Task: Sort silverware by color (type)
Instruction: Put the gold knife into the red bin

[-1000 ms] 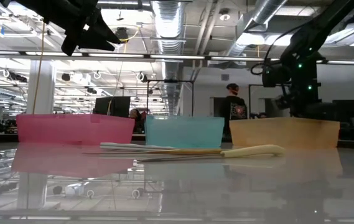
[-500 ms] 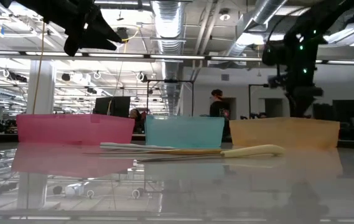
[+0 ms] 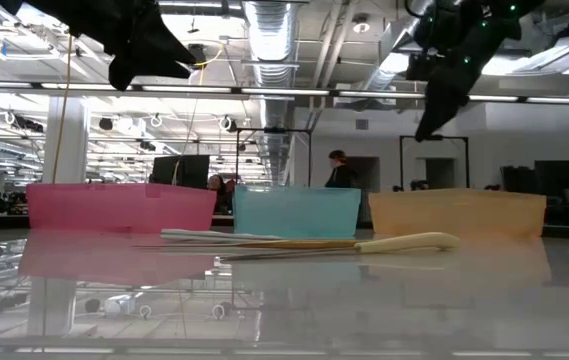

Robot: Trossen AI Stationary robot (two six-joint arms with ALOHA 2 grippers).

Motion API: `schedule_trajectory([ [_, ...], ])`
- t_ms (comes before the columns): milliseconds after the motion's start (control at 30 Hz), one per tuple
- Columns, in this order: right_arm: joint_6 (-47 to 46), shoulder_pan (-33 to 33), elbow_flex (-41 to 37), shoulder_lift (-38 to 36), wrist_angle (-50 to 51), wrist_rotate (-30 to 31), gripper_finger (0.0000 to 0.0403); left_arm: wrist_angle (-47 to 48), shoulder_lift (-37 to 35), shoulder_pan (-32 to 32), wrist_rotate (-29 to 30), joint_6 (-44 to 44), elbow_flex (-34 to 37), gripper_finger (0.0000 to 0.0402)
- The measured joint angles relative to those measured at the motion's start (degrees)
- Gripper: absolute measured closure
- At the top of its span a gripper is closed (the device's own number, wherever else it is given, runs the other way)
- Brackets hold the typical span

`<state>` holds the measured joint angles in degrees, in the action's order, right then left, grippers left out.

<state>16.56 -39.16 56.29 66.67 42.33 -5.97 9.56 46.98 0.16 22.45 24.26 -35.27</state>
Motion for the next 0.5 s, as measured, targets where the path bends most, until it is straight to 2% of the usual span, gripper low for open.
schedule_trajectory([
  [233,-3.0,7.9,0.0,0.1,-4.0,-0.3,0.0191,0.0,0.0,0.0,-5.2,-2.2,0.0,0.0276],
  [500,-10.1,15.8,0.0,0.1,-18.3,-0.3,0.0191,0.0,0.0,0.0,-5.2,-2.3,0.0,0.0276],
])
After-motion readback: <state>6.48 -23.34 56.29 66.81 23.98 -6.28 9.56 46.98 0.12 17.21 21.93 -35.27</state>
